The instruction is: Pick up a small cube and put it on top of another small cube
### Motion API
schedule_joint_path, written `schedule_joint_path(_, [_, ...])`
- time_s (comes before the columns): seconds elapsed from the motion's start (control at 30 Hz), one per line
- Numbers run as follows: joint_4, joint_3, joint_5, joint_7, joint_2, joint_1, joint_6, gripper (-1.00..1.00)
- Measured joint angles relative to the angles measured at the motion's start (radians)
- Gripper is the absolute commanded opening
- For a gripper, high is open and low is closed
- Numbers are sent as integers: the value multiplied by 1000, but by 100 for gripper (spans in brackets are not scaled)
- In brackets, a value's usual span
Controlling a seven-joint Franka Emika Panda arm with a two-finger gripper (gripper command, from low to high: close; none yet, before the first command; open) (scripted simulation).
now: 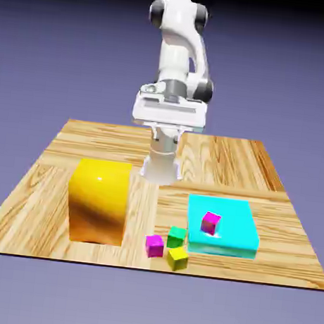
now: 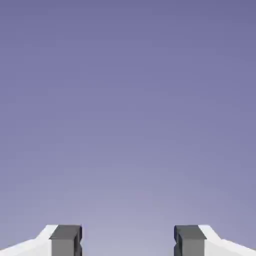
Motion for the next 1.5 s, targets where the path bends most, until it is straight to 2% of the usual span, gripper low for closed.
schedule_joint_path(0.83, [566,-21,-44,-214,906,163,-519,0])
schedule_joint_path(0.9, [573,-21,-44,-217,918,165,-526,0])
schedule_joint_path(1.03, [585,-23,-47,-214,1063,164,-393,0])
schedule_joint_path(1.07, [586,-23,-48,-214,1075,164,-381,-100])
schedule_joint_path(1.13, [586,-23,-47,-214,1075,164,-381,-100])
schedule_joint_path(1.27, [574,-21,-43,-218,931,165,-515,-100])
schedule_joint_path(1.5, [413,-227,-93,-508,766,391,-497,-100])
